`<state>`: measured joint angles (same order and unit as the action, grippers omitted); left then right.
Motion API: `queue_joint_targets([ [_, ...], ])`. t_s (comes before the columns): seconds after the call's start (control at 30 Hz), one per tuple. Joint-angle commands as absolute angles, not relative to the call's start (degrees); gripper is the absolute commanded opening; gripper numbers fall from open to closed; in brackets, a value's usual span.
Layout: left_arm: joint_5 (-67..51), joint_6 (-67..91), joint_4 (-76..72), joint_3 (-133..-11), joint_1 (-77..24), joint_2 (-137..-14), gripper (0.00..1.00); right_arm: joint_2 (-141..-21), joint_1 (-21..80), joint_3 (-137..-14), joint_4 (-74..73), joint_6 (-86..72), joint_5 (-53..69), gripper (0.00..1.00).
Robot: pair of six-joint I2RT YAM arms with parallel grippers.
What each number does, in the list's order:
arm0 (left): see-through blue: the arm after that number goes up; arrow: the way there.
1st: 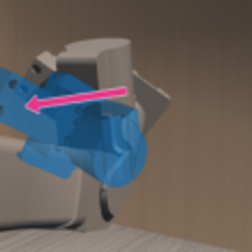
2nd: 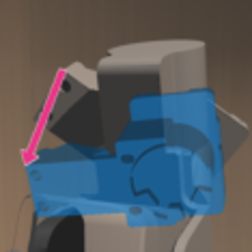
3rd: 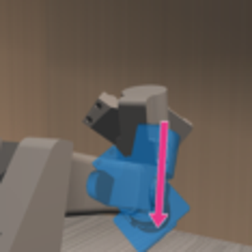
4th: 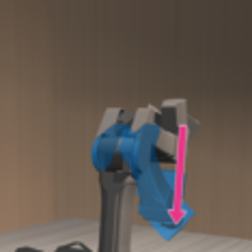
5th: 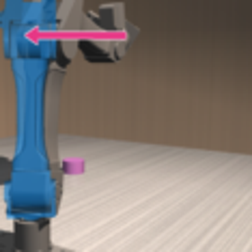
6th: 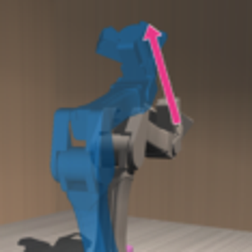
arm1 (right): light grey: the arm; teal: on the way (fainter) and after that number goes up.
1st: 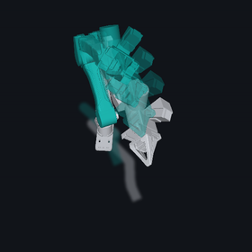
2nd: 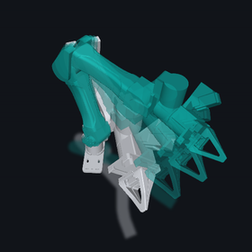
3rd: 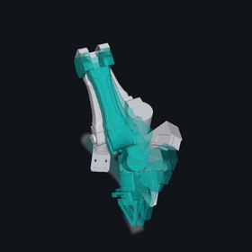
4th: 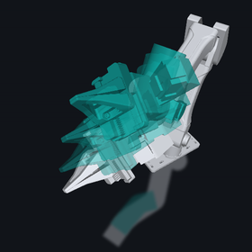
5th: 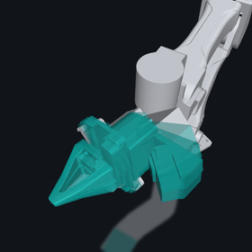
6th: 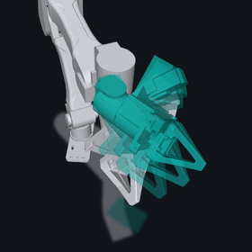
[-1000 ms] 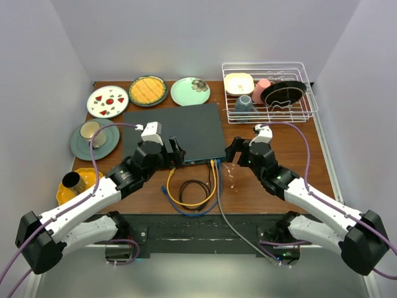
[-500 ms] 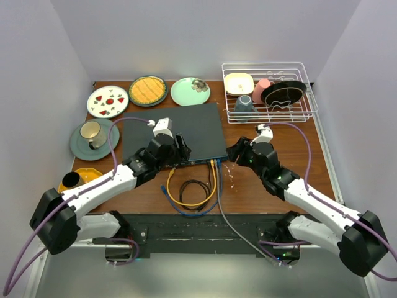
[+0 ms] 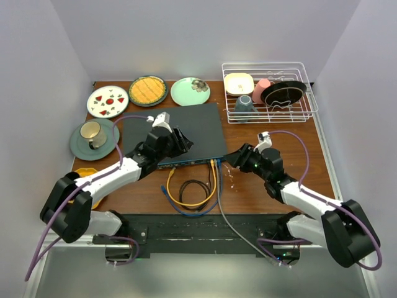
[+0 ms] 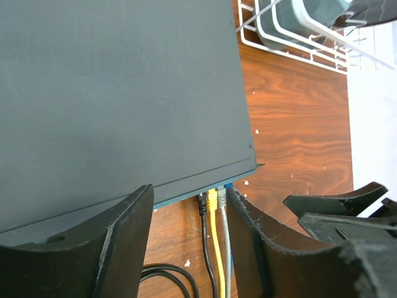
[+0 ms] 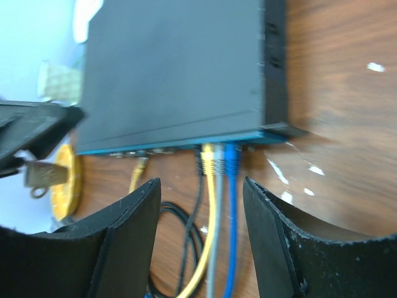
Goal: Pull the plug from the switch port
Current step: Pull the connector from the switch port.
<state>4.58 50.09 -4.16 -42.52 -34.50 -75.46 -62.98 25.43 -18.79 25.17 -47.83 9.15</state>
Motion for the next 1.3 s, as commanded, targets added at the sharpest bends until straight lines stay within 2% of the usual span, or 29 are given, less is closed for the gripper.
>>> queue_joint_targets([
  [0.0,1.7,51.5,-7.3,-43.7,-33.8,-77.7,0.54,-66.7,24.5,-17.6,35.8,-50.0,15.0,0.59],
  [0.27,0.4,52.2,-8.7,-42.2,-32.4,-79.6,0.54,-80.1,18.1,-10.6,60.9,-59.1,25.0,0.60],
  [0.67,-1.5,52.2,-9.9,-43.6,-32.3,-83.8,0.55,-94.0,18.1,-10.9,75.6,-62.7,27.5,0.59],
  [0.77,-2.0,52.1,-9.9,-44.6,-32.2,-84.9,0.55,-98.5,18.1,-11.1,83.1,-65.3,28.2,0.57],
  [0.97,-1.8,50.9,-8.3,-46.8,-32.2,-86.6,0.55,-114.7,17.9,-11.4,100.4,-72.4,29.6,0.51],
  [1.27,-2.1,51.1,-8.5,-46.4,-31.8,-87.2,0.55,-114.8,18.1,-13.1,100.3,-71.5,28.7,0.54],
])
